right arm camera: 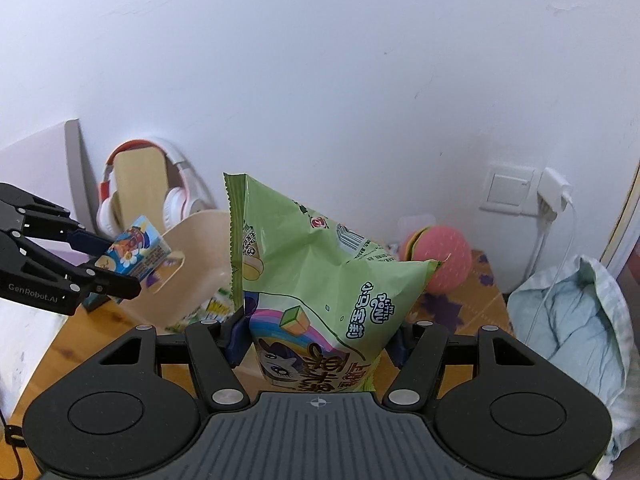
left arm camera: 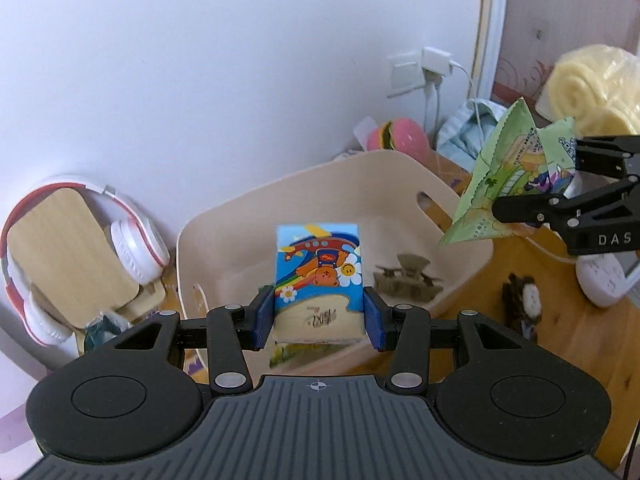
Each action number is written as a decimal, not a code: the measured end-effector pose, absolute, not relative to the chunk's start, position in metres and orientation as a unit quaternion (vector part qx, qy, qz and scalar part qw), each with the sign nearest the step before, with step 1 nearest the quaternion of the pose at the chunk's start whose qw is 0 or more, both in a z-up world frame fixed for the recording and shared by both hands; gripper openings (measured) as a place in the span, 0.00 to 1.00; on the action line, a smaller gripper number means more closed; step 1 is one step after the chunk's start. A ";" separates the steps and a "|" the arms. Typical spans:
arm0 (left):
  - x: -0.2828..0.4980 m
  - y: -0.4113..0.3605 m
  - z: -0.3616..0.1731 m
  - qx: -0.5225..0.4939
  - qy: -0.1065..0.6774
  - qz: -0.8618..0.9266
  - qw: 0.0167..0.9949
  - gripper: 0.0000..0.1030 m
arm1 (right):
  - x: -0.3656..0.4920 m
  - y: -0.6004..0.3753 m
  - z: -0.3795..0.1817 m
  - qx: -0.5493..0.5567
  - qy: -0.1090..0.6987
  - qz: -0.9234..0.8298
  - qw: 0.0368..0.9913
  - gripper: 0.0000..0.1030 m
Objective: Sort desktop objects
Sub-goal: 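Lift the tissue pack and candy bag over the basket with both tools, then open both tools to release the tissue pack and candy bag into the basket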
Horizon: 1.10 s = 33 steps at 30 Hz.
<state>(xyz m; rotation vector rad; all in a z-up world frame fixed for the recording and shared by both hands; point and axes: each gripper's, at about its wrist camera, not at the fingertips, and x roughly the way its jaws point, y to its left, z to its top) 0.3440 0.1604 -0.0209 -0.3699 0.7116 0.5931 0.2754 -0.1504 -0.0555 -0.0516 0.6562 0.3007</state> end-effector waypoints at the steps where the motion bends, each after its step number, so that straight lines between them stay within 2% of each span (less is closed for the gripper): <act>1: 0.345 0.164 -0.022 -0.182 0.338 0.288 0.877 0.46 | 0.279 -0.151 -0.056 -0.026 0.320 0.146 0.936 0.60; 5: 0.358 0.181 -0.030 -0.192 0.341 0.297 0.871 0.44 | 0.300 -0.147 -0.057 -0.029 0.319 0.142 0.937 0.60; 8: 0.369 0.193 -0.044 -0.205 0.355 0.293 0.864 0.35 | 0.312 -0.141 -0.061 -0.040 0.319 0.143 0.936 0.60; 14: 0.387 0.209 -0.078 -0.228 0.381 0.306 0.842 0.35 | 0.338 -0.120 -0.085 -0.066 0.351 0.160 0.920 0.60; 17: 0.386 0.210 -0.085 -0.238 0.381 0.313 0.837 0.45 | 0.345 -0.111 -0.095 -0.082 0.362 0.170 0.913 0.65; 18: 0.385 0.210 -0.087 -0.240 0.383 0.318 0.834 0.53 | 0.346 -0.109 -0.099 -0.085 0.367 0.172 0.910 0.71; 19: 0.385 0.209 -0.089 -0.240 0.385 0.324 0.830 0.57 | 0.347 -0.108 -0.103 -0.086 0.372 0.172 0.908 0.73; 23: 0.377 0.208 -0.092 -0.254 0.386 0.337 0.820 0.61 | 0.349 -0.106 -0.115 -0.085 0.376 0.176 0.906 0.75; 26: 0.372 0.204 -0.093 -0.262 0.385 0.341 0.816 0.64 | 0.348 -0.109 -0.119 -0.083 0.378 0.173 0.906 0.85; 33: 0.365 0.187 -0.089 -0.269 0.372 0.354 0.814 0.72 | 0.335 -0.121 -0.111 -0.071 0.367 0.166 0.913 0.95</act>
